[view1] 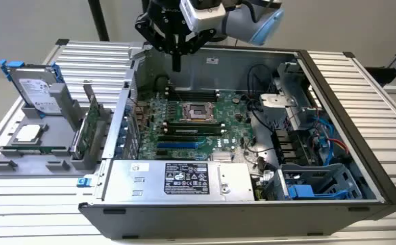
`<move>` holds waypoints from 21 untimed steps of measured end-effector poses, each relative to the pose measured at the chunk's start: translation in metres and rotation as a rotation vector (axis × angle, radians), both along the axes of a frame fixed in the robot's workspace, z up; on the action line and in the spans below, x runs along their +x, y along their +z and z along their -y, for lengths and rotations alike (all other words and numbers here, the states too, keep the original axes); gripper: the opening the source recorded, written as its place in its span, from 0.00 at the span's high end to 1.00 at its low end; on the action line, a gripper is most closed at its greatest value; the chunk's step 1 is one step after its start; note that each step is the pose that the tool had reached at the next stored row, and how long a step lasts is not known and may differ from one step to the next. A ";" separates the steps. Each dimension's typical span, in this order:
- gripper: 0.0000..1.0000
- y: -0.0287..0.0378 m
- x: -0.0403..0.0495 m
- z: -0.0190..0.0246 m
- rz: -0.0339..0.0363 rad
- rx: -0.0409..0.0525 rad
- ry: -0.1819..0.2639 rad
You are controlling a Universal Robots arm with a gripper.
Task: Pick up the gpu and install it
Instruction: 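Reach for the gpu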
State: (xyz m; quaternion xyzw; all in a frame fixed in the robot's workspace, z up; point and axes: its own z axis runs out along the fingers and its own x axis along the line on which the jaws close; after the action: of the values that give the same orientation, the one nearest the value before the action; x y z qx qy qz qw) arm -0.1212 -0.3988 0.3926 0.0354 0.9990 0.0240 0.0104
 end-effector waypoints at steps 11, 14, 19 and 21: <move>1.00 0.0000 -0.0004 0.0000 0.0000 -0.0001 0.000; 1.00 0.0001 -0.0024 0.0000 -0.0001 -0.0001 0.000; 1.00 0.0000 -0.0081 0.0001 0.0000 0.0000 0.000; 1.00 0.0000 -0.0103 0.0001 0.0000 0.0000 0.000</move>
State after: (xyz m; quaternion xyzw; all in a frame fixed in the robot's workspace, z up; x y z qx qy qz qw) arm -0.1315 -0.3989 0.3926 0.0354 0.9990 0.0240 0.0104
